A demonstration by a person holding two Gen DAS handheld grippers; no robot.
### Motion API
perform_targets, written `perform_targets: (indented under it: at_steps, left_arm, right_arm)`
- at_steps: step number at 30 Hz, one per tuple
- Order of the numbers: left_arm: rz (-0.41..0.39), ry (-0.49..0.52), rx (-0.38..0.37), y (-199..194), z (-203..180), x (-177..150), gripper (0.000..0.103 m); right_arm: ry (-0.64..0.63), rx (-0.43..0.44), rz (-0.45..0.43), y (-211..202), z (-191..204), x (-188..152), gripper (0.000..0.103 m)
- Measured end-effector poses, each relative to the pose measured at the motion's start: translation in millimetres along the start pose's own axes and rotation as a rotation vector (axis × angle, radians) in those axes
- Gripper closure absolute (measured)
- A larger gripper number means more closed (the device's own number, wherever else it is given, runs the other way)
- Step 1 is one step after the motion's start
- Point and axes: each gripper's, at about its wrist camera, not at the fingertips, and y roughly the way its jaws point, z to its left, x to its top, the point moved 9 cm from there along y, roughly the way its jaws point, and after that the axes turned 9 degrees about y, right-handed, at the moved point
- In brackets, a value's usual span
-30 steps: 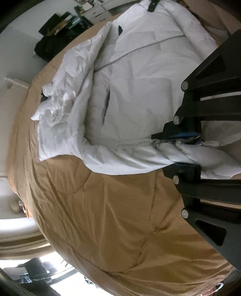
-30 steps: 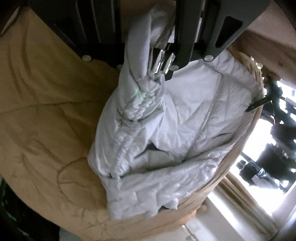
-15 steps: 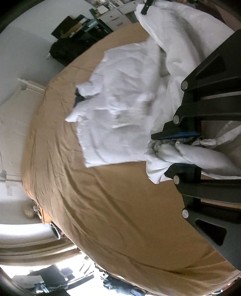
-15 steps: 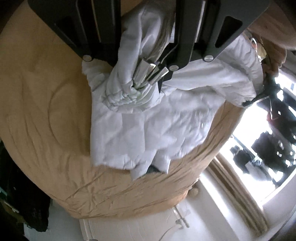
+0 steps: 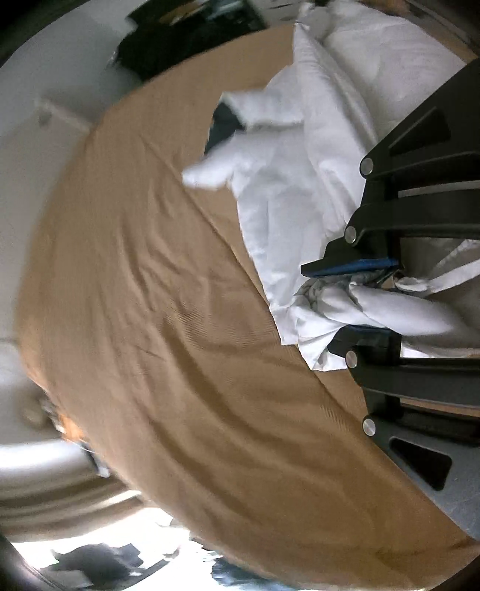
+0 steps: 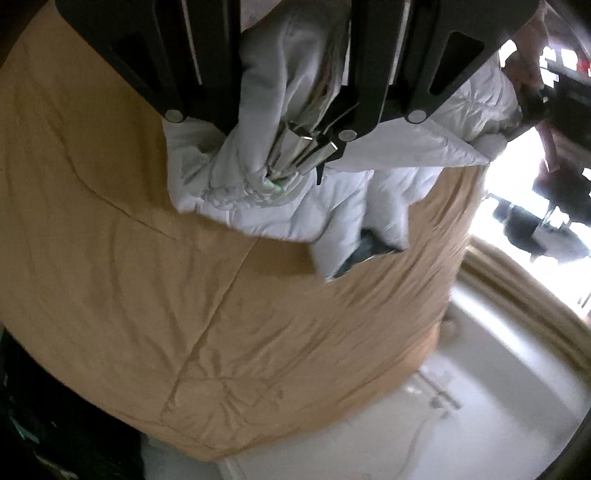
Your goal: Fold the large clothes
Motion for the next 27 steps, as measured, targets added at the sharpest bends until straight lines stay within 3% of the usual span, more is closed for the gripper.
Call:
perform_targets:
  at_steps: [5,8,12,15,18,19,23,27]
  left_arm:
    - [0.058,-0.181,-0.013,70,11,-10,0.076]
    - [0.038,-0.169,0.026,82,10,-8,0.075]
    - [0.000,-0.117,0.088,87,4,-5,0.075]
    - [-0.023,-0.089,0.123,90,1,-4,0.074]
    - [-0.030,-0.077,0.152,93,0,-1,0.074]
    - [-0.029,-0.075,0.159,93,-1,0,0.073]
    - [-0.026,-0.045,0.197,94,-4,0,0.073]
    - [-0.028,-0.042,0.202,94,-2,0,0.073]
  right_arm:
    - [0.196,0.024,0.029,73,-41,-1,0.084]
    - [0.239,0.076,0.054,92,-47,-3,0.079]
    - [0.277,0.126,0.102,83,-41,7,0.073]
    - [0.280,0.190,0.060,43,-33,11,0.055]
    - [0.205,0.131,-0.039,-7,-27,11,0.025]
    - [0.153,0.084,-0.106,-30,-21,7,0.022]
    - [-0.056,0.041,-0.205,-66,26,-25,0.022]
    - [-0.291,-0.027,-0.197,-35,85,-85,0.022]
